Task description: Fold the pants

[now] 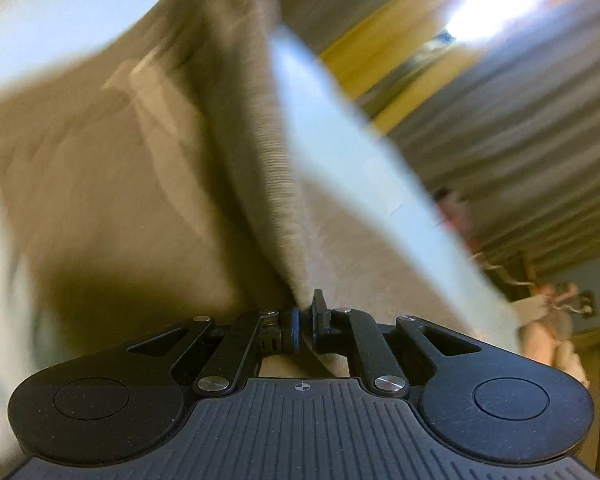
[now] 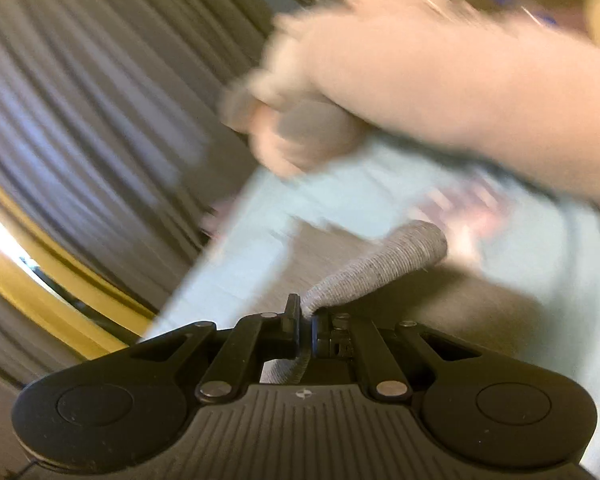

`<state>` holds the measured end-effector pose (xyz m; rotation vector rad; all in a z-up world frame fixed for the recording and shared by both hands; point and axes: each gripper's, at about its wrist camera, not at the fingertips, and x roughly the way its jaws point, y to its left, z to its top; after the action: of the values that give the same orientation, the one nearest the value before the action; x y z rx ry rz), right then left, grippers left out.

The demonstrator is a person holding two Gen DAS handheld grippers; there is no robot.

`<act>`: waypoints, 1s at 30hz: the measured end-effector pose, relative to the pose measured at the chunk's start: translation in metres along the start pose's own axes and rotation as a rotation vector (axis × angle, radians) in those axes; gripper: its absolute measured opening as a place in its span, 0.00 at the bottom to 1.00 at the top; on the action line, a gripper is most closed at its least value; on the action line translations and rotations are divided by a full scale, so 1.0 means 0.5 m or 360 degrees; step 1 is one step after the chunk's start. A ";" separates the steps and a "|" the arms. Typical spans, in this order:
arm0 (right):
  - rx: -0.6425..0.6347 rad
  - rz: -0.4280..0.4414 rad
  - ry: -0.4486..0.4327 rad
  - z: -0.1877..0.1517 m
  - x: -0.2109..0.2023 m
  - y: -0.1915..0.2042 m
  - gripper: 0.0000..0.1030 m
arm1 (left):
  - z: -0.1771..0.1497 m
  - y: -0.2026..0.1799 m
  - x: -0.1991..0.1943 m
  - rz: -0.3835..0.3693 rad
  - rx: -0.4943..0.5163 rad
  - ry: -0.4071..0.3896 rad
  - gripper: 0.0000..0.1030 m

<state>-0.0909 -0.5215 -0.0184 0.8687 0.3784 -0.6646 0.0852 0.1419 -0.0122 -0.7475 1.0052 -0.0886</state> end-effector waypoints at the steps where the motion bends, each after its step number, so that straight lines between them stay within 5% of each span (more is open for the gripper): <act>1: 0.0017 -0.0072 0.0041 -0.015 0.010 -0.025 0.05 | -0.015 0.020 0.009 0.0015 -0.0057 0.0043 0.07; 4: 0.0051 -0.0236 0.0142 -0.054 0.036 -0.070 0.05 | -0.030 0.035 0.002 0.0062 -0.0064 0.0022 0.11; 5: 0.0073 -0.0227 0.0137 -0.063 0.037 -0.077 0.06 | -0.024 0.033 -0.005 0.0093 -0.0026 -0.0016 0.15; 7: 0.0117 -0.0194 0.0117 -0.071 0.032 -0.081 0.10 | -0.009 0.040 -0.017 0.0170 -0.0015 -0.0117 0.41; 12: 0.0140 -0.0111 0.0155 -0.066 0.047 -0.069 0.29 | 0.038 0.084 -0.002 0.0224 -0.0161 -0.0157 0.53; 17: 0.0196 -0.0077 0.0151 -0.052 0.067 -0.069 0.29 | 0.053 0.138 0.002 0.0141 -0.0374 -0.0161 0.53; 20: 0.0208 -0.0051 0.0144 -0.045 0.076 -0.067 0.29 | 0.075 0.160 0.010 0.0104 -0.0447 -0.0119 0.34; 21: 0.0206 -0.0052 0.0145 -0.043 0.080 -0.066 0.28 | 0.079 0.178 -0.005 0.0106 -0.0442 -0.0107 0.20; 22: 0.0196 -0.0066 0.0139 -0.042 0.081 -0.063 0.23 | 0.081 0.170 -0.011 0.0130 -0.0414 -0.0103 0.16; 23: 0.0165 -0.0081 0.0127 -0.039 0.081 -0.056 0.04 | 0.087 0.166 -0.021 0.0140 -0.0380 -0.0109 0.15; 27: -0.0040 -0.0104 0.0030 -0.021 0.044 -0.016 0.05 | 0.070 0.111 -0.064 0.0092 -0.0193 -0.0182 0.12; 30: -0.0139 -0.0092 -0.0056 -0.007 0.008 -0.003 0.05 | 0.061 0.117 -0.096 0.0033 -0.0216 -0.0186 0.12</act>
<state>-0.0891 -0.5207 -0.0235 0.7647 0.3993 -0.7107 0.0675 0.2209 -0.0026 -0.8561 0.9134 0.0411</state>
